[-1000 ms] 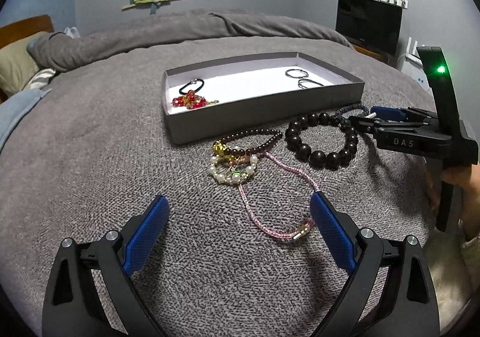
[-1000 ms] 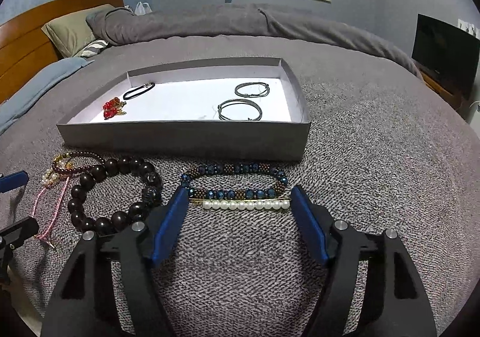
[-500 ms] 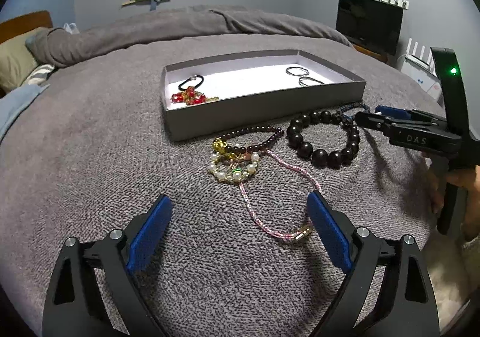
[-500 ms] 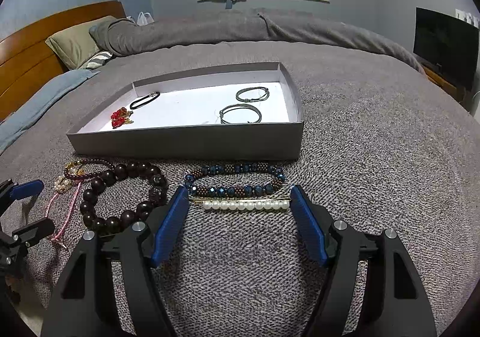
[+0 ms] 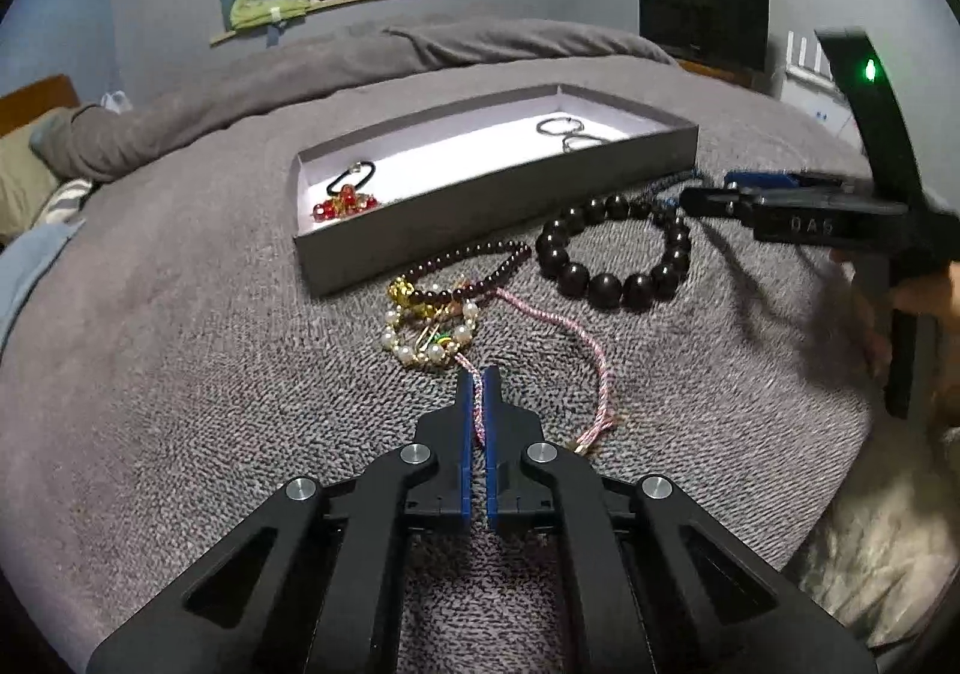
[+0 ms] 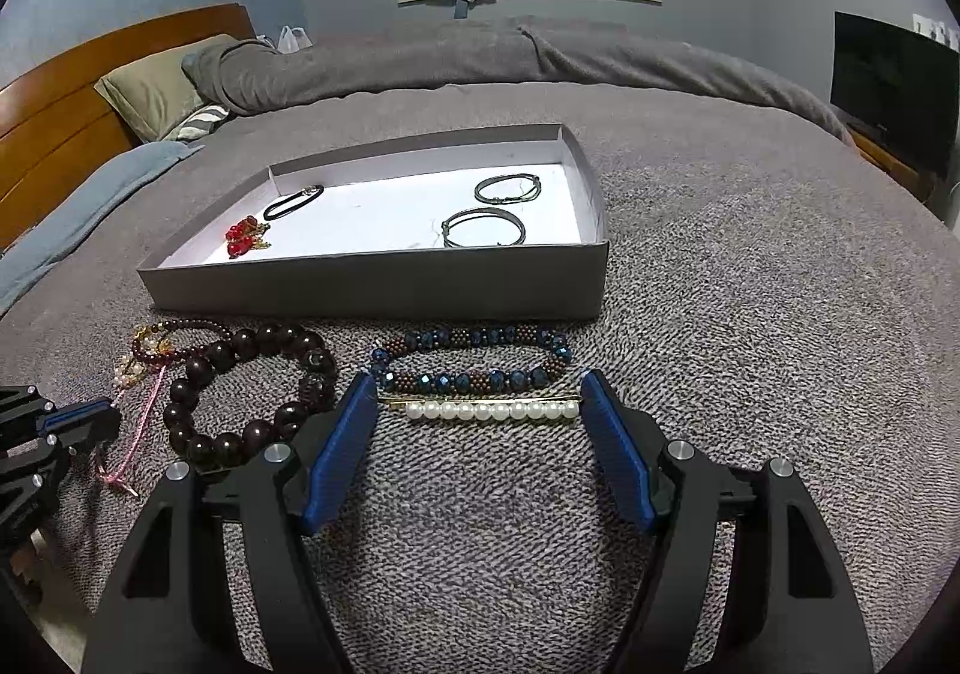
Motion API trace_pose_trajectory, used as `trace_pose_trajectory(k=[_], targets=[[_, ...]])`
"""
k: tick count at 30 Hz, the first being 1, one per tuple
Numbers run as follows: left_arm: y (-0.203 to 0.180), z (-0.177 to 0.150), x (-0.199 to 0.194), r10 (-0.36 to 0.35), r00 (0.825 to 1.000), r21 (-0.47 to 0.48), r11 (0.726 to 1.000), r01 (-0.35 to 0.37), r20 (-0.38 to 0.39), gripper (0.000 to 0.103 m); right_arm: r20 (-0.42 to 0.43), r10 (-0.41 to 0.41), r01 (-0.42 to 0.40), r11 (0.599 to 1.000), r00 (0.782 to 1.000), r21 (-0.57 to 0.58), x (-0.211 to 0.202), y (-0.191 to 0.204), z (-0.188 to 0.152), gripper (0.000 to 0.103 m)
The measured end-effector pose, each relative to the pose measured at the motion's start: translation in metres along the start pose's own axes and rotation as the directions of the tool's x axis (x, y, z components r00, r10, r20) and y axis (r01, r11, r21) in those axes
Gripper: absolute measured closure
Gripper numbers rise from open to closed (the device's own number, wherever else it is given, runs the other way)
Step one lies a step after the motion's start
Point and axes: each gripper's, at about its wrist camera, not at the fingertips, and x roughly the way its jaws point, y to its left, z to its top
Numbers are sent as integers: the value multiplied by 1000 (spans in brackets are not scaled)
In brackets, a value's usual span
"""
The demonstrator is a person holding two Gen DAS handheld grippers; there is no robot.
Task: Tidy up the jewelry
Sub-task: 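Grasp the pink cord bracelet with the left tool while the right tool grasps the pearl bar hair clip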
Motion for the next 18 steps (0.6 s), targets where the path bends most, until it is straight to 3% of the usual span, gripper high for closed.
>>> trace_pose_trajectory(k=[6, 18], targets=[[0, 5, -19, -68, 996, -16, 998, 69, 62, 100, 17, 0, 0, 1000, 1000, -1, -5, 0, 0, 33], [2, 33, -59, -60, 979, -17, 998, 64, 193, 100, 90, 9, -8, 1000, 996, -14, -22, 2, 4, 33]])
